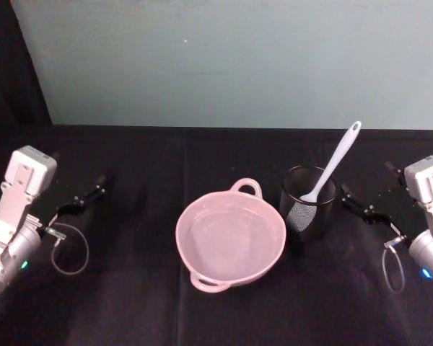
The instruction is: Use the one hand to pick up the spoon and stir the clear water in the bowl.
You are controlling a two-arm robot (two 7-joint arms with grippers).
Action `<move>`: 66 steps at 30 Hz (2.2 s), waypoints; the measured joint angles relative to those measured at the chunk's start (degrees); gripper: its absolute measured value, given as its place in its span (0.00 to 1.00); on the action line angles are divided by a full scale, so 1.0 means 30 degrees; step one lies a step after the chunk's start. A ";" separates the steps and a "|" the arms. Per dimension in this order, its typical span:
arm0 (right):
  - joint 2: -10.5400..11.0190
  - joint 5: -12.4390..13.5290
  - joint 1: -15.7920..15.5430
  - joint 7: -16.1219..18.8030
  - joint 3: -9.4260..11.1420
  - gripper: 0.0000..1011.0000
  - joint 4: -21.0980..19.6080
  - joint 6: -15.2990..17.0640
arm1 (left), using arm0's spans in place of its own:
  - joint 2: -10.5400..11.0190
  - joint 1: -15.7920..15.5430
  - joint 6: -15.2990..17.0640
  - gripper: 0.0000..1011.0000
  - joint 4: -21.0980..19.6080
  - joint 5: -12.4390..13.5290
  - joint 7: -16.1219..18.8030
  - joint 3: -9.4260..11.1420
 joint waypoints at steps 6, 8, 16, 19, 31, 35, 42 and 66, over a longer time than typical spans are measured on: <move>0.0001 0.0001 0.0001 0.0001 0.0001 0.99 -0.0002 0.0001 | 0.0000 -0.0001 0.0000 0.99 0.0000 0.0002 0.0000 -0.0001; 0.0000 0.0000 0.0000 0.0001 0.0000 0.99 -0.0001 0.0000 | 0.0000 0.0000 0.0000 0.99 0.0000 0.0001 0.0000 0.0000; 0.0000 0.0001 0.0000 0.0000 0.0000 0.99 -0.0001 0.0000 | 0.0000 0.0000 0.0000 0.99 0.0000 0.0001 0.0000 0.0000; 0.0000 0.0001 0.0000 0.0001 0.0000 0.99 -0.0001 0.0000 | 0.0000 0.0000 0.0000 0.99 0.0000 0.0001 0.0000 -0.0001; 0.0001 0.0000 0.0001 0.0001 0.0000 0.99 -0.0001 0.0000 | 0.0000 0.0000 0.0000 0.99 -0.0001 0.0002 0.0000 0.0000; 0.0000 0.0001 -0.0001 0.0000 0.0000 0.99 -0.0001 0.0000 | 0.0000 0.0000 0.0000 0.99 0.0001 0.0001 0.0000 -0.0001; 0.0227 0.0439 -0.0793 0.0248 0.0625 0.99 -0.1017 0.0747 | 0.0001 -0.0001 0.0000 0.99 0.0000 0.0001 0.0000 -0.0001; -0.0667 1.0153 -0.2602 0.5634 0.5311 0.99 -0.3304 0.5092 | 0.0000 0.0000 0.0000 0.99 0.0000 0.0001 0.0000 0.0000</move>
